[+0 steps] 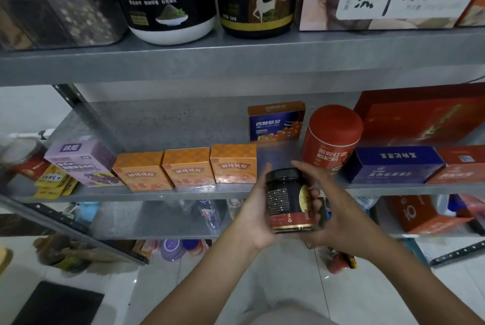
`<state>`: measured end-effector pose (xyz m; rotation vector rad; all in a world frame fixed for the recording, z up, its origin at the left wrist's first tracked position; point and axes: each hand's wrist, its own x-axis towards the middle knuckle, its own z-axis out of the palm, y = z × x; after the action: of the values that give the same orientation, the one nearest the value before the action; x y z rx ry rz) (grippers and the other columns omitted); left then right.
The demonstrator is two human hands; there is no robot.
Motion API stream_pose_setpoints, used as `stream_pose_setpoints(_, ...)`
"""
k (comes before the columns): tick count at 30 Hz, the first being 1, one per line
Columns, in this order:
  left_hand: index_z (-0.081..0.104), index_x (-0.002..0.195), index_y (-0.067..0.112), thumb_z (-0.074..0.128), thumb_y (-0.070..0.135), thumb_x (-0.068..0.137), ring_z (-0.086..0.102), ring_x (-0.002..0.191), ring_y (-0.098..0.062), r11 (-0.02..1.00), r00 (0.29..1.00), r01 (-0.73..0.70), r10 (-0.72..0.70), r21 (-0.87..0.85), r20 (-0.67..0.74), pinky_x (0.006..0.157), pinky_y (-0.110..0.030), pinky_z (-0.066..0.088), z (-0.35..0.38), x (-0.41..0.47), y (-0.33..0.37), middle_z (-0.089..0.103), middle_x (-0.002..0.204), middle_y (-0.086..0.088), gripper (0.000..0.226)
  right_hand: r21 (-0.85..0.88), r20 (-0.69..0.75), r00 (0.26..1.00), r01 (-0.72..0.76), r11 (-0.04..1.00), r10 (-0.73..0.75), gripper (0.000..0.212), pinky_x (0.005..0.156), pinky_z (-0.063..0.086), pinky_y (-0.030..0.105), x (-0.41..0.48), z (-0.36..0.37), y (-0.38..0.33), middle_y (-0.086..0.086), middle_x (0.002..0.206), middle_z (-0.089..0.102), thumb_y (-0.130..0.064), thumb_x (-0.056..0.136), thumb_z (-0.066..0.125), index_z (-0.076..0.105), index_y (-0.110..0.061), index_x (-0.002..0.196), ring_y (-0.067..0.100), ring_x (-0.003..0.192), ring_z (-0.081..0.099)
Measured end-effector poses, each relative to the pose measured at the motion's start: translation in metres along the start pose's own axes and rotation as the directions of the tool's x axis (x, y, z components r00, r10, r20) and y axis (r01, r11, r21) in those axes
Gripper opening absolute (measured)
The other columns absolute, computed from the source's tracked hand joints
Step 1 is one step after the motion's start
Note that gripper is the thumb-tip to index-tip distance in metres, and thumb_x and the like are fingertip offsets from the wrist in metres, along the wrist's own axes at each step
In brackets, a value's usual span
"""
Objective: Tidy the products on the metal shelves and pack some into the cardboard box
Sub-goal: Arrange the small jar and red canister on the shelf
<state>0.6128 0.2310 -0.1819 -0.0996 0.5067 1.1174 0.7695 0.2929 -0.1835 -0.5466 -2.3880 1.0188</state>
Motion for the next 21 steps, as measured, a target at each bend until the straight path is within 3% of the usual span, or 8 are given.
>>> stream_pose_setpoints(4, 0.066, 0.106, -0.001, 0.045, 0.058, 0.095, 0.072, 0.073, -0.033, 0.998, 0.995, -0.027, 0.032, 0.06, -0.091, 0.066, -0.038, 0.059, 0.012, -0.002, 0.004, 0.071, 0.09, -0.023, 0.063, -0.145, -0.117, 0.99, 0.059, 0.988, -0.077, 0.098, 0.099, 0.034, 0.007, 0.003, -0.002, -0.008, -0.027, 0.13, 0.034, -0.054, 0.058, 0.074, 0.026, -0.05, 0.144, 0.0, 0.125, 0.037)
stream_pose_setpoints(6, 0.063, 0.116, 0.002, 0.043, 0.064, 0.092, 0.072, 0.078, -0.033, 0.992, 0.983, -0.045, 0.064, 0.116, -0.17, 0.071, -0.042, 0.057, 0.018, -0.003, 0.007, 0.071, 0.096, -0.023, 0.07, -0.201, -0.124, 0.991, 0.026, 0.979, -0.052, 0.094, 0.096, 0.036, 0.008, 0.007, -0.005, -0.011, -0.019, 0.124, 0.038, -0.062, 0.058, 0.072, 0.03, -0.05, 0.142, 0.003, 0.122, 0.036)
stream_pose_setpoints(10, 0.063, 0.11, -0.003, 0.04, 0.057, 0.097, 0.069, 0.084, -0.034, 0.997, 0.972, 0.032, -0.015, 0.068, -0.236, 0.06, -0.041, 0.061, 0.026, -0.006, 0.001, 0.07, 0.099, -0.024, 0.066, -0.048, -0.132, 0.976, -0.183, 0.982, 0.175, 0.059, 0.092, 0.033, 0.008, 0.017, -0.009, -0.014, -0.016, 0.115, 0.052, -0.073, 0.059, 0.059, 0.05, -0.056, 0.115, -0.004, 0.116, 0.039)
stream_pose_setpoints(13, 0.062, 0.112, -0.006, 0.045, 0.04, 0.098, 0.063, 0.1, -0.037, 1.0, 0.971, 0.025, -0.024, 0.001, -0.238, 0.063, -0.049, 0.059, 0.03, -0.007, -0.004, 0.067, 0.111, -0.027, 0.051, 0.096, -0.138, 0.948, -0.274, 0.957, 0.286, 0.044, 0.099, 0.043, 0.031, 0.021, -0.009, -0.008, -0.014, 0.111, 0.063, -0.074, 0.067, 0.049, 0.061, -0.05, 0.102, 0.0, 0.11, 0.051)
stream_pose_setpoints(15, 0.063, 0.107, -0.005, 0.048, 0.039, 0.096, 0.063, 0.093, -0.035, 1.0, 0.969, 0.003, 0.0, 0.012, -0.246, 0.058, -0.044, 0.059, 0.032, -0.007, -0.005, 0.069, 0.1, -0.024, 0.048, 0.11, -0.093, 0.951, -0.286, 0.952, 0.296, 0.047, 0.099, 0.044, 0.03, 0.02, -0.011, -0.006, -0.016, 0.116, 0.06, -0.073, 0.066, 0.051, 0.057, -0.052, 0.108, -0.002, 0.112, 0.051)
stream_pose_setpoints(17, 0.064, 0.105, -0.002, 0.049, 0.045, 0.094, 0.064, 0.083, -0.031, 0.995, 0.96, -0.031, 0.056, 0.091, -0.276, 0.054, -0.036, 0.059, 0.029, -0.005, -0.003, 0.07, 0.087, -0.02, 0.05, 0.088, 0.045, 0.954, -0.299, 0.95, 0.296, 0.067, 0.097, 0.038, 0.015, 0.017, -0.013, -0.006, -0.02, 0.128, 0.05, -0.073, 0.06, 0.059, 0.04, -0.057, 0.122, -0.008, 0.119, 0.043)
stream_pose_setpoints(19, 0.063, 0.116, 0.004, 0.05, 0.05, 0.094, 0.068, 0.088, -0.032, 0.969, 0.95, -0.088, 0.151, 0.23, -0.272, 0.061, -0.036, 0.06, 0.023, -0.004, 0.0, 0.072, 0.096, -0.02, 0.052, 0.031, 0.103, 0.963, -0.255, 0.966, 0.251, 0.087, 0.096, 0.033, 0.008, 0.013, -0.014, -0.002, -0.017, 0.136, 0.043, -0.063, 0.058, 0.076, 0.028, -0.056, 0.13, -0.009, 0.126, 0.037)
stream_pose_setpoints(21, 0.059, 0.128, 0.01, 0.057, 0.047, 0.091, 0.066, 0.103, -0.032, 0.908, 0.95, -0.157, 0.246, 0.388, -0.191, 0.08, -0.042, 0.057, 0.016, -0.006, 0.003, 0.07, 0.112, -0.018, 0.053, -0.05, 0.006, 0.992, -0.124, 0.991, 0.125, 0.093, 0.099, 0.03, 0.005, 0.01, -0.013, 0.001, -0.013, 0.138, 0.041, -0.052, 0.058, 0.083, 0.031, -0.05, 0.136, -0.005, 0.129, 0.035)
